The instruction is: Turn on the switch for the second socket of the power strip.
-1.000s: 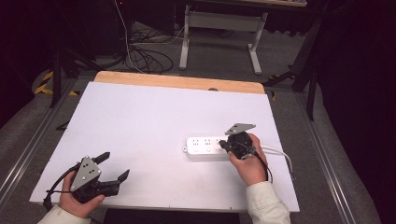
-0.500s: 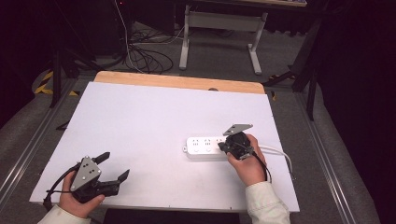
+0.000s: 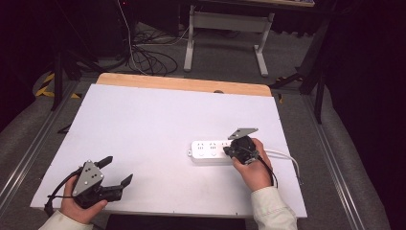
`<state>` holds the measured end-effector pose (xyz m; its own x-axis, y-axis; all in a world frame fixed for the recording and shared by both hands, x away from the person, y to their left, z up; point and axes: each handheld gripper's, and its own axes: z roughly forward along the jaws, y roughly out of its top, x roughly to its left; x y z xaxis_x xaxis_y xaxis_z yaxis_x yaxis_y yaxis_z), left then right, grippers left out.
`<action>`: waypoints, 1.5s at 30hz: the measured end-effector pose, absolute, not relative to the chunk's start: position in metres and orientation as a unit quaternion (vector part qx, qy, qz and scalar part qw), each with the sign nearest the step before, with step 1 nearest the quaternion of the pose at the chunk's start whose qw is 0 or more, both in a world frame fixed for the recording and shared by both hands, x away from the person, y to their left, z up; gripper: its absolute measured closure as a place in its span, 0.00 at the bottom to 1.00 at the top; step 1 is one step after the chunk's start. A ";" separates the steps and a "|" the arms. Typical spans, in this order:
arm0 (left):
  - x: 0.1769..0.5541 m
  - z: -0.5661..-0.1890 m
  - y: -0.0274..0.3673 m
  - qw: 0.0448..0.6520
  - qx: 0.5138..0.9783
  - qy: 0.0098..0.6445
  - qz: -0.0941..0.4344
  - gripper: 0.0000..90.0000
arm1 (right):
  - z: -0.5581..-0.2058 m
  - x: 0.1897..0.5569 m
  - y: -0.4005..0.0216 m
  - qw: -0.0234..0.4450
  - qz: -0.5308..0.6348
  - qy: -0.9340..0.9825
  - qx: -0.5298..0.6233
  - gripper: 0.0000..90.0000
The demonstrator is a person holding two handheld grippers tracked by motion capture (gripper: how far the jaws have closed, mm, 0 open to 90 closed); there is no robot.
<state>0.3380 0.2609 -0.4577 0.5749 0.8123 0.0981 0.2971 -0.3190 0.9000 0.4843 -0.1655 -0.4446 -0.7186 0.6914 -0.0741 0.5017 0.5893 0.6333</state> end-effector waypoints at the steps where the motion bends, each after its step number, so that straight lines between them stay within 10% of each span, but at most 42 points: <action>1: 0.338 -0.458 0.261 0.456 0.761 0.364 0.282 0.16 | -0.445 0.484 -0.165 0.159 0.300 0.877 0.340 1.00; 45: 0.338 -0.458 0.261 0.456 0.760 0.366 0.283 0.16 | -0.450 0.482 -0.165 0.158 0.302 0.867 0.363 1.00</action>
<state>0.3377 0.2605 -0.4582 0.5720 0.8146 0.0962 0.2991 -0.3163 0.9003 0.4820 -0.1649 -0.4498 -0.6867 0.7248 -0.0555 0.5341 0.5549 0.6378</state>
